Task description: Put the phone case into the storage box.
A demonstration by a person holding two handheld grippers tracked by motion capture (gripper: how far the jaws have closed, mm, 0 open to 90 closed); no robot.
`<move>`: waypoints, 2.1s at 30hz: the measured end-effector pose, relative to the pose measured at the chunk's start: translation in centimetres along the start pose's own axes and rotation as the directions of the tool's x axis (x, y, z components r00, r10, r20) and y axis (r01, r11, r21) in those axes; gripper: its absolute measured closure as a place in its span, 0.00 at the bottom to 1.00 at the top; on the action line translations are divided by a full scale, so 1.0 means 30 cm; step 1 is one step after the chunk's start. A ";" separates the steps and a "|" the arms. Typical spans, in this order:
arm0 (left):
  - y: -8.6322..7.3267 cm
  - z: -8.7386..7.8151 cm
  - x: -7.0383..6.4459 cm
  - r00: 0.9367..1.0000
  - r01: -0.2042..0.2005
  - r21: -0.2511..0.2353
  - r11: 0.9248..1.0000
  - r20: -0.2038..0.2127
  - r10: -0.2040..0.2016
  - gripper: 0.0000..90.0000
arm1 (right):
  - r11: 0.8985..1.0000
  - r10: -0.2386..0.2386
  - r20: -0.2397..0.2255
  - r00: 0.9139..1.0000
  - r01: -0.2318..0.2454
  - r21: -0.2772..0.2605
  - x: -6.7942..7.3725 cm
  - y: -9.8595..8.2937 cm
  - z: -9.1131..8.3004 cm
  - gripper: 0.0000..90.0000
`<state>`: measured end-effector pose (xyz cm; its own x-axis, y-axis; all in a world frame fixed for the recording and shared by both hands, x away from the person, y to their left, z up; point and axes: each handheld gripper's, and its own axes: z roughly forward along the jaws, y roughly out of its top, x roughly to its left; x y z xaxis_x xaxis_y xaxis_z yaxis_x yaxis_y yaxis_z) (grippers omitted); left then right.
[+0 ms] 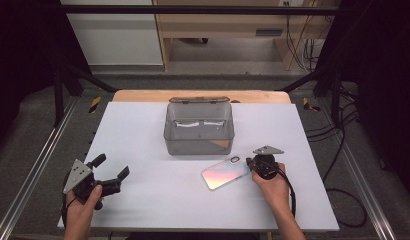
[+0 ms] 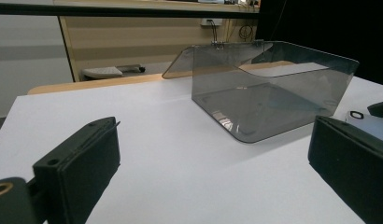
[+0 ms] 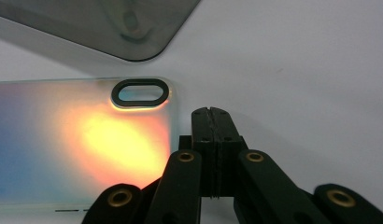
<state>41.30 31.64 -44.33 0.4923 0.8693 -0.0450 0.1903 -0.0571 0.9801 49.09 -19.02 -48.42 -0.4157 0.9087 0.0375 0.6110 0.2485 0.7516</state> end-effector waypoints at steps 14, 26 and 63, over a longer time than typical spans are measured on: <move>-0.002 0.009 -0.019 1.000 -0.011 0.014 1.000 0.022 0.011 0.02 | 0.994 -0.107 -0.086 0.990 0.107 -0.004 0.137 0.014 0.028 1.00; -0.004 0.016 -0.037 0.999 -0.030 0.032 0.999 0.036 0.029 0.02 | 0.980 -0.197 -0.132 0.971 0.199 0.001 0.264 0.030 0.045 1.00; -0.007 0.020 -0.037 0.999 -0.034 0.042 0.999 0.038 0.032 0.02 | 0.962 -0.272 -0.221 0.937 0.272 -0.031 0.398 0.033 0.063 1.00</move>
<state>41.22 30.39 -44.59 0.5301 0.8477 -0.0205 0.2090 -0.1072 0.9720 45.99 -7.30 -48.48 -0.7041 0.7097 -0.0236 0.4540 0.4756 0.7535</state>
